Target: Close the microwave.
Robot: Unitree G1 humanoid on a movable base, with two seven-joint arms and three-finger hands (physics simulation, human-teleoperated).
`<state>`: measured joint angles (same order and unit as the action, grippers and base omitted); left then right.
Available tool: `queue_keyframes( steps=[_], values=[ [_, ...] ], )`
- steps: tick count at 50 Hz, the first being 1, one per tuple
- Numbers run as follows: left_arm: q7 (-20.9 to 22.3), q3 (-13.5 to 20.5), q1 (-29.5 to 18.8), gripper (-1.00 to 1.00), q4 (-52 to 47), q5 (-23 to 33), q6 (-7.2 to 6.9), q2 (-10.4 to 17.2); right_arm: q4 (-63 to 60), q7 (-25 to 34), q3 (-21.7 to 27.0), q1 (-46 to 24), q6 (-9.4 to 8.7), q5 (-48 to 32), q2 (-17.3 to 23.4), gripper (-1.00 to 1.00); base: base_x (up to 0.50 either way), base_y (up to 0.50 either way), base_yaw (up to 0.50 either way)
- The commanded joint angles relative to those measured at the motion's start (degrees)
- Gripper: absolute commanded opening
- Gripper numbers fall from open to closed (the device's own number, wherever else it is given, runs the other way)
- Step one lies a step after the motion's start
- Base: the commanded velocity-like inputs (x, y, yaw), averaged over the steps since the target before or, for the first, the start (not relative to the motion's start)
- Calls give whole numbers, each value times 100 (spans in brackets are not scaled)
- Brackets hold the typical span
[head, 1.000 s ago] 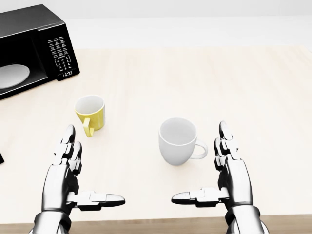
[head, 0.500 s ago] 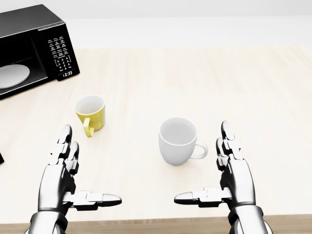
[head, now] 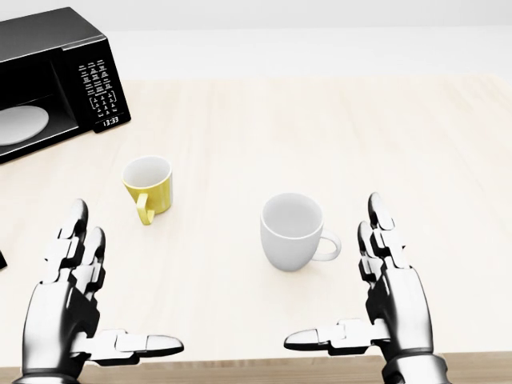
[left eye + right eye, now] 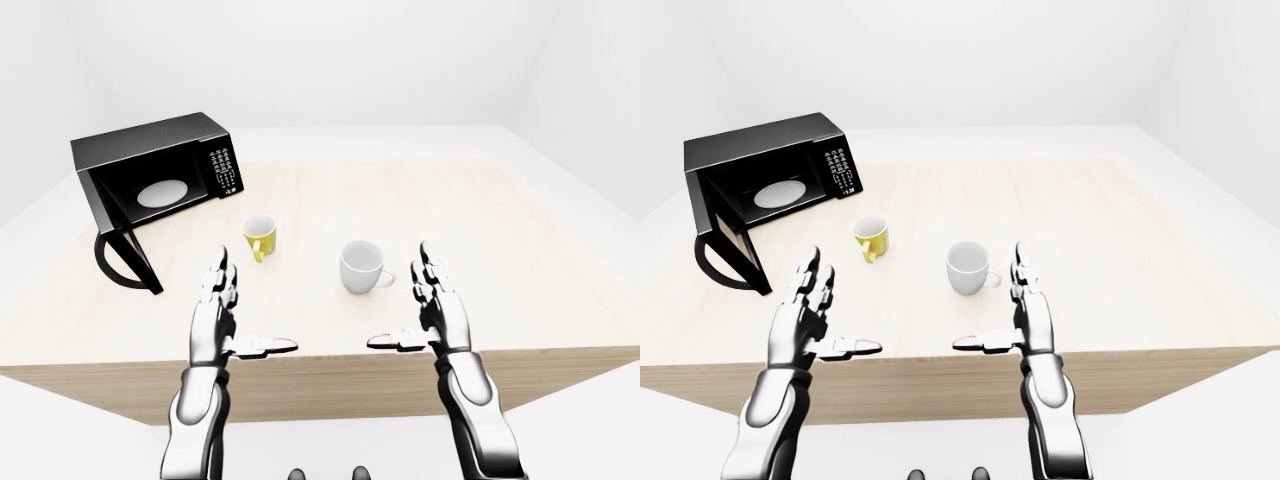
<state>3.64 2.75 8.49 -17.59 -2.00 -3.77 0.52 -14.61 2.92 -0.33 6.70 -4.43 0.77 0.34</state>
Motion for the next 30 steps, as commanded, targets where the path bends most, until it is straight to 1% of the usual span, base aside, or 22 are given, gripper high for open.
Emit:
queue_keyframes(
  steps=[1,4,8,15,17,20,22,25,29,30],
  values=[
    [242,-2,1121,100,-1891,-86,-123,-112,-1701,-184,-339,862,-57,-368,-26,100,0,0,0],
    [338,78,1406,100,-2331,-167,-123,-178,-2100,-199,-429,1088,-57,-378,14,100,0,0,0],
    [494,209,1568,100,-2595,-273,-123,-264,-2595,-287,-564,1391,-57,-490,73,100,0,0,0],
    [735,306,1912,100,-3035,-428,-123,-413,-2974,-329,-687,1614,-57,-472,163,100,0,0,0],
    [803,327,1986,100,-3116,-461,-91,-453,-3068,-330,-708,1658,-57,-449,183,100,0,0,0],
    [861,344,2024,100,-3155,-476,-74,-492,-3112,-418,-729,1701,-57,-566,197,100,0,0,0],
    [916,375,2087,100,-3229,-528,-53,-522,-3238,-404,-838,1839,-57,-552,245,100,0,0,0],
    [979,429,2148,100,-3307,-604,-27,-565,-3318,-423,-810,1847,-57,-487,264,100,0,0,0],
    [1018,476,2117,100,-3298,-637,-44,-602,-3342,-443,-814,1858,-57,-477,268,100,0,0,0],
    [1034,473,2119,100,-3288,-641,-27,-614,-3316,-448,-814,1846,-57,-479,271,100,0,0,0]
  ],
)
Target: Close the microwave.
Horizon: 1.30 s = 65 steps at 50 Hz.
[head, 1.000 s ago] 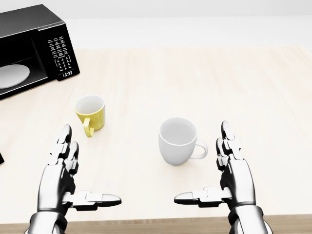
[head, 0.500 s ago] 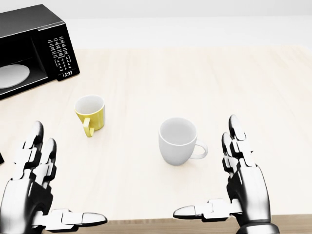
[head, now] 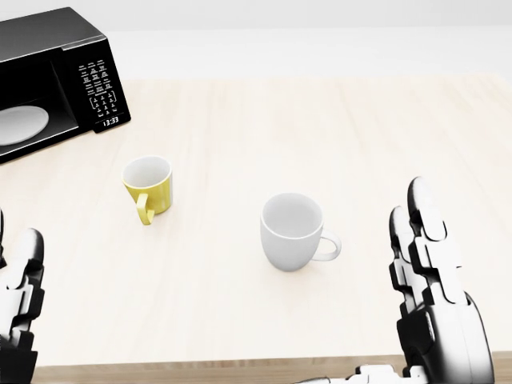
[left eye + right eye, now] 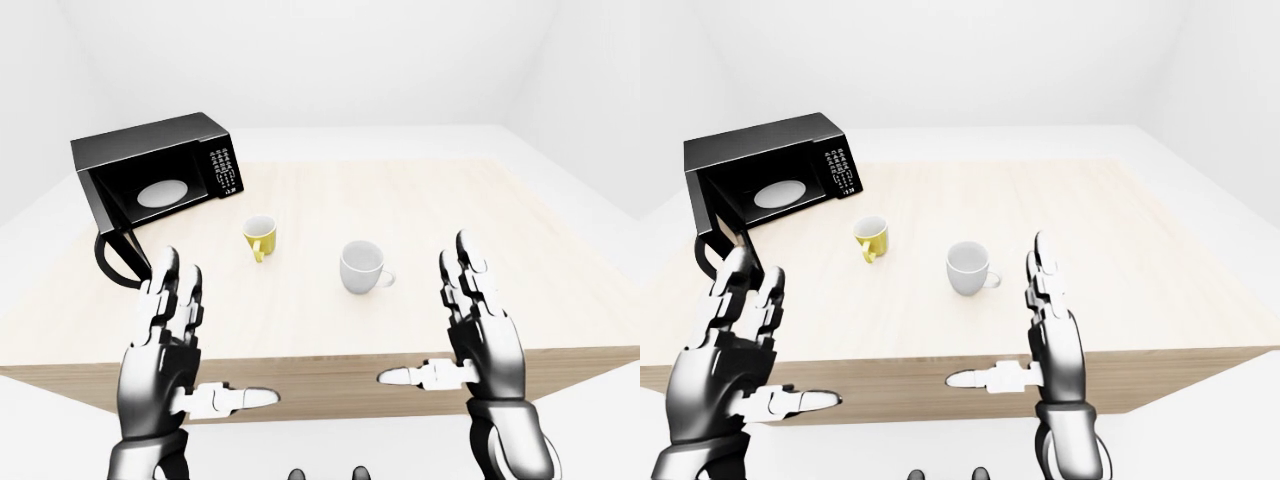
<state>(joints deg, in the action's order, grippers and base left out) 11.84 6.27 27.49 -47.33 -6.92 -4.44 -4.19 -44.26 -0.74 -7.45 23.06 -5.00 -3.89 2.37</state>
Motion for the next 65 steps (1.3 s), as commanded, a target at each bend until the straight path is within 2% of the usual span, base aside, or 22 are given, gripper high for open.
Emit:
queue_keyframes(
  steps=[1,16,22,37,65],
  values=[
    [221,119,222,100,-310,-145,47,-150,-334,-90,-101,206,0,-22,69,100,0,0,0],
    [321,144,272,100,-372,-257,66,-184,-274,-105,-134,201,2,-40,98,100,0,0,0],
    [325,129,286,100,-395,-216,67,-192,-237,-109,-166,215,69,-91,113,100,0,9,0],
    [328,142,266,100,-439,-236,-13,-195,-228,-140,-232,246,129,-119,143,100,0,50,0],
    [308,130,249,100,-410,-201,-10,-180,-184,-189,-309,224,137,-165,178,100,0,50,0]
  ],
)
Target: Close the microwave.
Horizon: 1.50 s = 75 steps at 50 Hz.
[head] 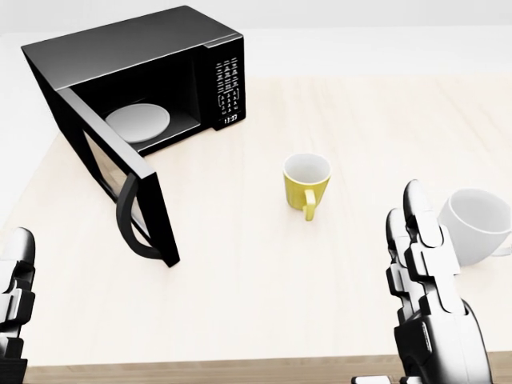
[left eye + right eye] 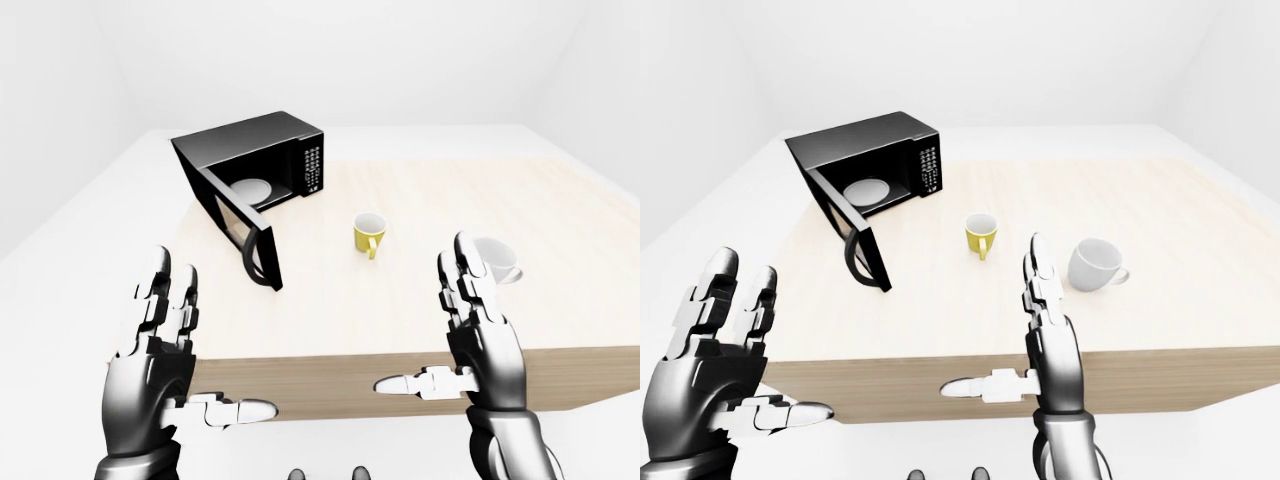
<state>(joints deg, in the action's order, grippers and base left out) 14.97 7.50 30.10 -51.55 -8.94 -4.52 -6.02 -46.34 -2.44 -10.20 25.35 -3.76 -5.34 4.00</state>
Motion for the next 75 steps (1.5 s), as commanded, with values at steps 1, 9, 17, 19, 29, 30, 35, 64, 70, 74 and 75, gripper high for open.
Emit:
queue_keyframes(
  steps=[1,9,17,19,29,30,35,64,70,74,75],
  values=[
    [-7,6,-20,100,20,4,-7,4,24,-20,-33,-10,7,-16,16,100,0,50,0],
    [-18,-23,-14,100,29,39,9,8,6,-29,-40,-6,-6,-16,24,100,0,50,0],
    [-29,-12,-18,100,24,38,-4,17,54,-47,-67,-14,20,-34,30,100,0,50,0],
    [-29,-11,-19,100,25,42,-6,17,65,-49,-65,-18,26,-30,31,100,0,50,0],
    [-33,-14,-31,100,33,57,-14,18,72,-60,-82,-8,41,-29,43,100,0,50,0],
    [-36,-11,-34,100,35,57,-16,18,78,-61,-82,-12,41,-30,43,100,0,50,0],
    [-34,-19,-18,100,18,62,-20,16,67,-66,-91,-7,45,-33,51,100,0,50,0],
    [-76,-57,-71,100,172,76,111,58,112,-80,-153,-66,8,-76,67,100,0,44,0],
    [-76,-70,-43,100,124,54,77,57,125,-158,-153,-100,-28,-104,44,100,0,0,0],
    [-80,-67,-14,100,37,-6,41,51,27,-149,-279,-37,-21,-89,65,100,12,1,0],
    [-77,-65,-8,100,27,-13,43,49,17,-162,-294,-31,-17,-86,81,100,50,6,0]
  ],
)
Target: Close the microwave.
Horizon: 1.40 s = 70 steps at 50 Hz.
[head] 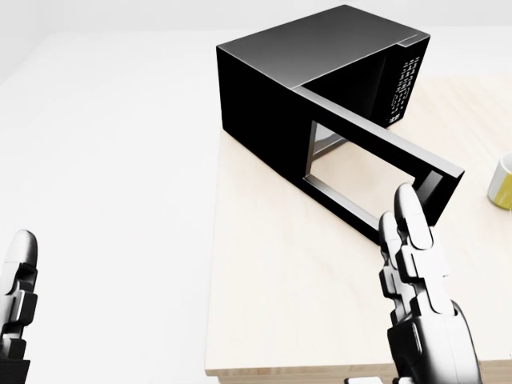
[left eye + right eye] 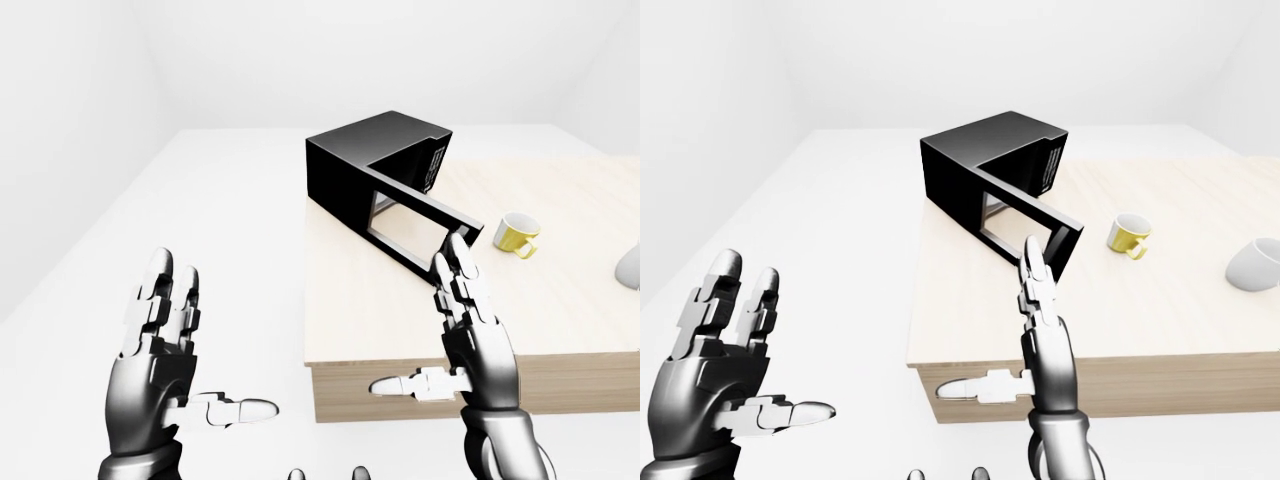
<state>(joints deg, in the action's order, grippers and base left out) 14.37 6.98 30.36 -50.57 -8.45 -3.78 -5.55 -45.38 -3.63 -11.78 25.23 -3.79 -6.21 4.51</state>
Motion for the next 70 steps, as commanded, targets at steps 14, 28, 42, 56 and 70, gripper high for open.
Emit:
queue_keyframes(
  steps=[14,28,42,56,70],
  values=[
    [8,7,-24,100,-78,-69,-30,-12,-94,-121,-163,-23,-13,41,97,100,50,7,0],
    [31,-30,22,100,-33,-83,77,-18,-86,-129,-133,7,97,103,102,100,25,4,0],
    [3,-60,7,100,-24,-68,67,3,-52,-132,-138,-17,110,93,103,100,0,0,0],
    [-30,-47,-32,100,-4,-81,50,30,689,-48,36,-451,120,208,-54,100,0,0,0],
    [-28,-36,-48,100,10,-81,63,27,2163,39,416,-1206,376,129,-371,100,0,0,0]
  ],
)
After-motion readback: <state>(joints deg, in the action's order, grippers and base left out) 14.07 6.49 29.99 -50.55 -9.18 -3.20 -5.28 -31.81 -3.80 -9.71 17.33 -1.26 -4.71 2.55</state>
